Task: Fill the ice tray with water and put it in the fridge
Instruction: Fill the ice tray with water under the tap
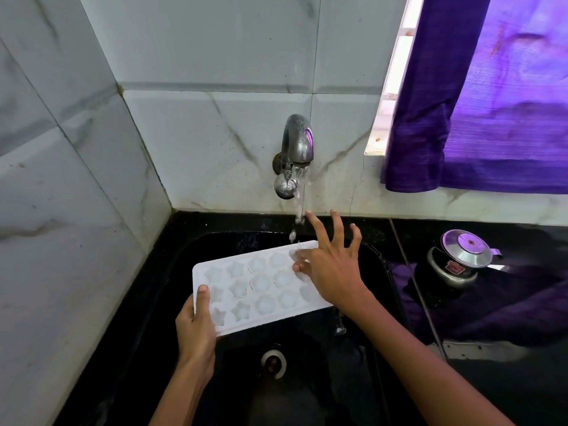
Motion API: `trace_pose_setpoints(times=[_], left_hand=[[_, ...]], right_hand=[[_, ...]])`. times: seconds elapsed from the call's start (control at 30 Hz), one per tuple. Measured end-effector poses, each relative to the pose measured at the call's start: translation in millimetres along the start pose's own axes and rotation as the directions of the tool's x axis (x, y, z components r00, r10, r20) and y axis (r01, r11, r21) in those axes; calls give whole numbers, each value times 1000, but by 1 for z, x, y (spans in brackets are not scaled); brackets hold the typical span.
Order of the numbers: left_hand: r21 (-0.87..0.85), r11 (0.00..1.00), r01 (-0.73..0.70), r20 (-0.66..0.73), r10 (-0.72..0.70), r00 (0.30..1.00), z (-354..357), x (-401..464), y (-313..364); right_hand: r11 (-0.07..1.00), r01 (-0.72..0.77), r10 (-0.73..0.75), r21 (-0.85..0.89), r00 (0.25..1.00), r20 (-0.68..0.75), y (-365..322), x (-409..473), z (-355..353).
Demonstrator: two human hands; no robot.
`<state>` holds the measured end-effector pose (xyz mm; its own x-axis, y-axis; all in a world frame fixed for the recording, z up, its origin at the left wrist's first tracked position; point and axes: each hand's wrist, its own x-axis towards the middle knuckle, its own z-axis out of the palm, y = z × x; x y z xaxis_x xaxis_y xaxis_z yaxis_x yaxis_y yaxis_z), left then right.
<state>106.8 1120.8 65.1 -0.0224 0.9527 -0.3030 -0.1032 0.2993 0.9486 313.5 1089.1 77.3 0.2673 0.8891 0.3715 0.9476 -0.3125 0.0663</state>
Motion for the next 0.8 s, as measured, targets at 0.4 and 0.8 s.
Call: trace_pose_setpoints(times=[0.4,0.8], left_hand=[[15,999,-40,14,39,999,6,-1,8],[55,998,-23,-56,26,998,6,5,-2]], right_hand=[[999,25,-24,-32,999,26,0,2,0],[942,-114,64,315,984,165,10,-7,-10]])
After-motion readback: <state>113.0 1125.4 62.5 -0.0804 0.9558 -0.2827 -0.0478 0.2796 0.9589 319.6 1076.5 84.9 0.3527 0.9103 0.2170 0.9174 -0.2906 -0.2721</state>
